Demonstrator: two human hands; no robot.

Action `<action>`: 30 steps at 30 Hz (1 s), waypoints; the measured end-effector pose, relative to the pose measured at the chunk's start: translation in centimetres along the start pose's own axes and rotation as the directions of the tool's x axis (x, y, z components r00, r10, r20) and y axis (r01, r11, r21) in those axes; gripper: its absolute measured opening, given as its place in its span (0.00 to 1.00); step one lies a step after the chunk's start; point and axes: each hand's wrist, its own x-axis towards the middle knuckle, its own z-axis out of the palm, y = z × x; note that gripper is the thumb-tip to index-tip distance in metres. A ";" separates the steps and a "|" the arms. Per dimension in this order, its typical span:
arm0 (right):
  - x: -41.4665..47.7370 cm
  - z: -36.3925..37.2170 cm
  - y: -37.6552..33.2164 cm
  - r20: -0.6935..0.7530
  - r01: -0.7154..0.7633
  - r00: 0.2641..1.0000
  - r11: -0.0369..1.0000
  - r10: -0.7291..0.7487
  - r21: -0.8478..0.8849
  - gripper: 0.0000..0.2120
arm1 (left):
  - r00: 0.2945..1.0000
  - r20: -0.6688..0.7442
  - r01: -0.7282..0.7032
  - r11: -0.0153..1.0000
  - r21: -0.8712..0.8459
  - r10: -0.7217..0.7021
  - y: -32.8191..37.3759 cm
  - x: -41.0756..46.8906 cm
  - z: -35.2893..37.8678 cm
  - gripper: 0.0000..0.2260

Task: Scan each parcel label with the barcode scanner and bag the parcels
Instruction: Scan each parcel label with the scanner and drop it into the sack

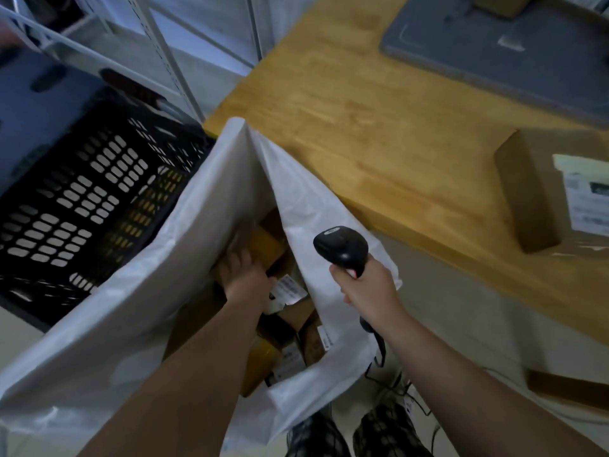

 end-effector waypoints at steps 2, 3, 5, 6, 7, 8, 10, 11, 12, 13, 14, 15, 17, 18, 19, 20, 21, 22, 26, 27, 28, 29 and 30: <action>0.3 -0.1 0.5 -0.017 -0.008 1.000 1.000 0.008 0.004 0.10 | 0.998 0.042 0.041 0.998 -0.050 -0.039 0.1 -0.1 0.1 0.24; 0.2 -0.3 0.7 -0.030 -0.009 1.000 1.000 0.010 0.010 0.10 | 1.000 0.002 0.026 0.996 -0.086 -0.026 0.2 -0.4 -0.1 0.23; -0.2 -1.1 0.8 -0.063 -0.019 0.998 0.999 0.020 0.028 0.09 | 0.993 -0.116 -0.038 0.979 -0.201 0.015 0.9 -1.4 -1.1 0.21; -0.5 -1.7 0.8 -0.080 -0.026 0.996 0.999 0.030 0.048 0.09 | 0.986 -0.166 -0.068 0.960 -0.273 0.023 1.5 -2.1 -1.9 0.21; -1.0 -2.4 0.7 -0.093 -0.037 0.995 0.996 0.044 0.079 0.10 | 0.977 -0.212 -0.096 0.937 -0.335 0.024 2.2 -2.9 -2.7 0.21; -1.5 -3.1 0.6 -0.102 -0.046 0.993 0.991 0.059 0.123 0.12 | 0.966 -0.256 -0.123 0.918 -0.378 0.024 3.0 -3.7 -3.5 0.22; -2.5 -4.9 0.7 -0.118 -0.061 0.989 0.979 0.086 0.197 0.14 | 0.949 -0.313 -0.178 0.887 -0.427 0.040 5.0 -5.5 -5.3 0.22; -3.0 -5.9 0.9 -0.130 -0.067 0.987 0.975 0.097 0.214 0.15 | 0.941 -0.332 -0.210 0.876 -0.435 0.060 6.2 -6.3 -6.2 0.22; -3.5 -7.0 1.1 -0.144 -0.065 0.985 0.973 0.098 0.222 0.15 | 0.932 -0.353 -0.244 0.867 -0.434 0.085 7.5 -7.1 -7.0 0.22; -3.9 -8.1 1.3 -0.160 -0.057 0.983 0.974 0.094 0.221 0.15 | 0.921 -0.371 -0.279 0.860 -0.427 0.115 8.8 -7.8 -7.8 0.22; -4.3 -9.3 1.6 -0.182 -0.047 0.979 0.975 0.088 0.217 0.15 | 0.910 -0.387 -0.317 0.852 -0.417 0.149 10.3 -8.4 -8.6 0.22; -4.6 -10.7 1.9 -0.214 -0.036 0.973 0.976 0.083 0.214 0.15 | 0.899 -0.397 -0.354 0.838 -0.415 0.183 11.7 -8.9 -9.4 0.21; -5.1 -13.8 2.3 -0.295 0.002 0.954 0.977 0.062 0.214 0.15 | 0.886 -0.399 -0.408 0.802 -0.436 0.234 14.7 -9.7 -11.2 0.21; -5.2 -15.4 2.6 -0.331 0.022 0.942 0.975 0.053 0.219 0.16 | 0.880 -0.399 -0.433 0.781 -0.449 0.259 16.2 -10.1 -12.1 0.21; -5.4 -17.0 3.1 -0.358 0.030 0.932 0.974 0.054 0.226 0.17 | 0.872 -0.395 -0.459 0.763 -0.456 0.289 17.8 -10.4 -13.1 0.21; -5.5 -18.6 3.6 -0.377 0.030 0.924 0.971 0.063 0.237 0.17 | 0.862 -0.388 -0.487 0.745 -0.456 0.326 19.5 -10.6 -13.9 0.22; -5.6 -20.3 4.1 -0.392 0.026 0.917 0.968 0.077 0.251 0.17 | 0.851 -0.377 -0.514 0.722 -0.463 0.365 21.1 -10.8 -14.8 0.23; -5.6 -21.8 4.7 -0.408 0.019 0.908 0.964 0.094 0.265 0.16 | 0.840 -0.362 -0.539 0.691 -0.482 0.403 22.7 -11.1 -15.5 0.23; -5.3 -27.8 6.6 -0.507 0.008 0.843 0.938 0.181 0.347 0.10 | 0.731 -0.337 -0.681 0.613 -0.400 0.593 28.3 -11.3 -18.1 0.24; -5.2 -29.1 7.0 -0.519 0.011 0.832 0.930 0.195 0.368 0.09 | 0.676 -0.336 -0.736 0.628 -0.253 0.656 29.5 -11.0 -18.6 0.26; -4.9 -30.3 7.4 -0.523 0.009 0.827 0.924 0.208 0.382 0.08 | 0.607 -0.326 -0.777 0.627 -0.051 0.725 30.7 -10.6 -19.2 0.30; -4.7 -31.4 7.7 -0.521 0.005 0.825 0.919 0.219 0.394 0.08 | 0.529 -0.299 -0.790 0.589 0.169 0.794 31.9 -10.0 -20.0 0.34; -4.3 -32.4 8.0 -0.515 0.001 0.827 0.917 0.223 0.398 0.09 | 0.461 -0.252 -0.770 0.525 0.363 0.851 33.0 -9.4 -21.0 0.37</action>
